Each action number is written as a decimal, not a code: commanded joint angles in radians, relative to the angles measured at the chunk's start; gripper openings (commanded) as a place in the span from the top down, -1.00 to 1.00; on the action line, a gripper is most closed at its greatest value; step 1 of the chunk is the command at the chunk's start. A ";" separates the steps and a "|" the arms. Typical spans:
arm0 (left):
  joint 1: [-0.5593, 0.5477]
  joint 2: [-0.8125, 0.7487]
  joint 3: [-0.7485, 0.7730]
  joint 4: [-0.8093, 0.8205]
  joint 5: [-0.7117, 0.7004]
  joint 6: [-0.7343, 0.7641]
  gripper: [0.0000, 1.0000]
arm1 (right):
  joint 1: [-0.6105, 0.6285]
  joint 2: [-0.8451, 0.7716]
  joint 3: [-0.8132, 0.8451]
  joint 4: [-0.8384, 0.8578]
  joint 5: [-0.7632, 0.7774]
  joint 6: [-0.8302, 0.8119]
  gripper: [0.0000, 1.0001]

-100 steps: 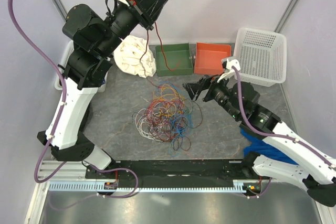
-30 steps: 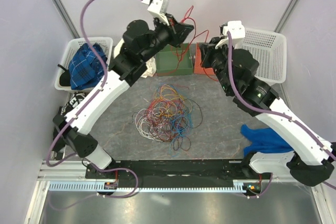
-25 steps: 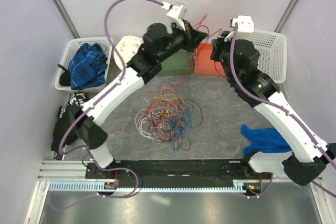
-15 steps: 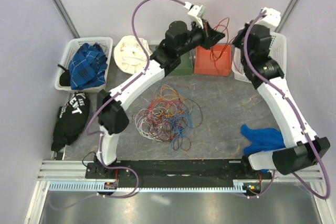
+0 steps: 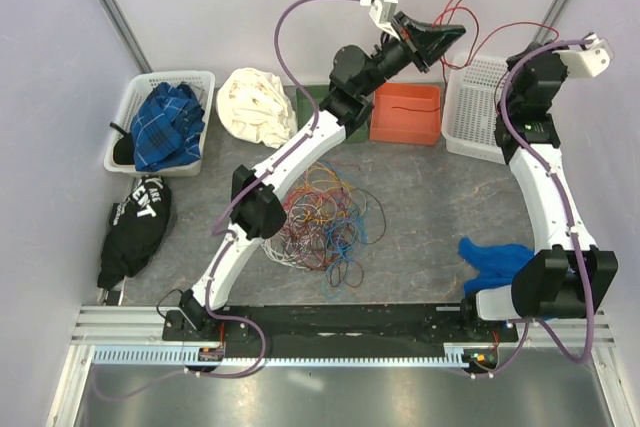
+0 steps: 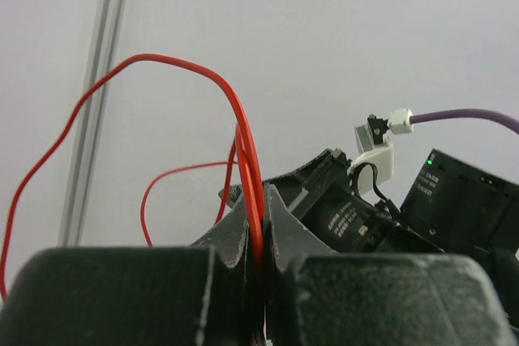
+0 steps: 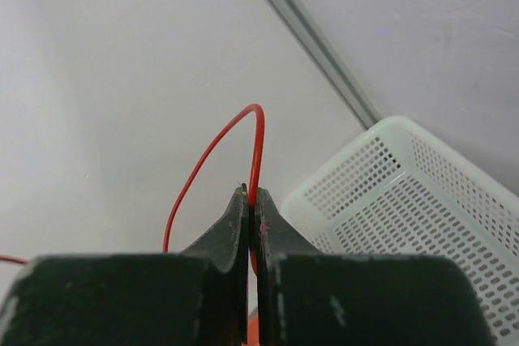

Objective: Untangle the cables

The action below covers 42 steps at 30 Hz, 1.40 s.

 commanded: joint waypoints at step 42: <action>-0.014 -0.141 -0.334 0.020 0.026 0.108 0.96 | -0.155 0.356 0.020 0.111 -0.180 0.275 -0.96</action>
